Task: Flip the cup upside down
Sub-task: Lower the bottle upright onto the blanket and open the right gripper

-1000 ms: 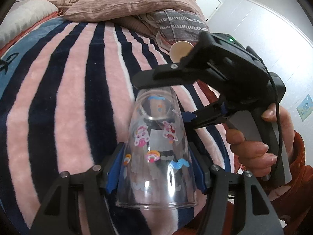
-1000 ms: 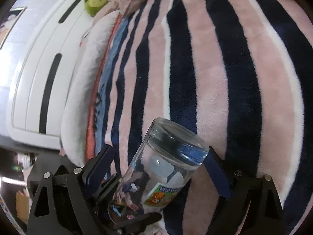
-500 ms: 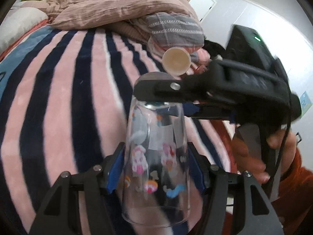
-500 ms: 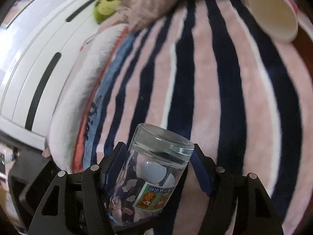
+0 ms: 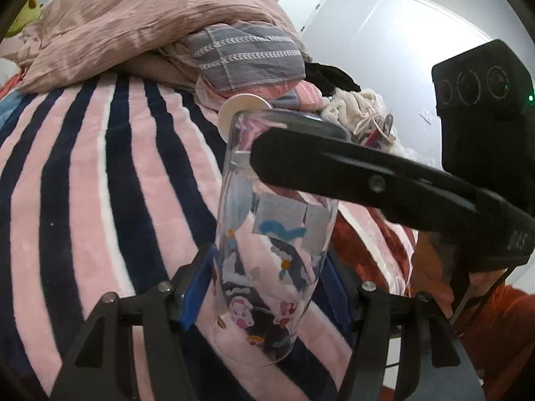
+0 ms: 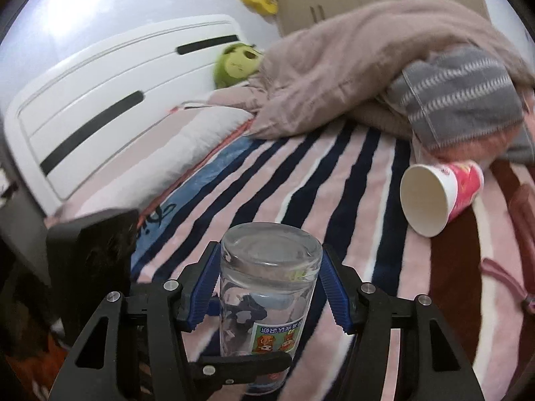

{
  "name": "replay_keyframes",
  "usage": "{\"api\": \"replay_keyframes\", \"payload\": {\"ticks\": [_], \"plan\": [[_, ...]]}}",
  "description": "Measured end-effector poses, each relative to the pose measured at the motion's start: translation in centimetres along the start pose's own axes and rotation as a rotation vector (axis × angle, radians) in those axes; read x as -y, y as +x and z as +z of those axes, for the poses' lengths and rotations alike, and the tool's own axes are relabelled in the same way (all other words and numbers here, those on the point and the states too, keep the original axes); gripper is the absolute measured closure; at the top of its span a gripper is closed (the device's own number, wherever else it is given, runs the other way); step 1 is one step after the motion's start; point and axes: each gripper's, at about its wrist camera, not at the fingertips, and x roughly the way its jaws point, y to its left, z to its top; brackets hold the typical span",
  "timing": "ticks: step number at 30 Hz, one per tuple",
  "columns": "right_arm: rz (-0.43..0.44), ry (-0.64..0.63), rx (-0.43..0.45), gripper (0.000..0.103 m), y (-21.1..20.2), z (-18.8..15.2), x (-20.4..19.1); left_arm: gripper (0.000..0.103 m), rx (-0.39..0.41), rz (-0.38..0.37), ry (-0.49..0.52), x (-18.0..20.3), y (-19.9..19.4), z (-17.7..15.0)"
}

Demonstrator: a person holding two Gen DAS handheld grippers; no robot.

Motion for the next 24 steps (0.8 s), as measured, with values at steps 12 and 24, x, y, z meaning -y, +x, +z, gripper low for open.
{"api": "replay_keyframes", "payload": {"ticks": [12, 24], "plan": [[-0.035, -0.286, 0.047, 0.049, -3.8, -4.6, -6.5, 0.036, -0.021, 0.016, -0.008, 1.4, -1.6, -2.6], [-0.027, -0.287, 0.045, 0.049, -4.1, -5.0, -6.3, 0.025, -0.051, 0.008, -0.029, 1.2, -0.8, -2.2]]}}
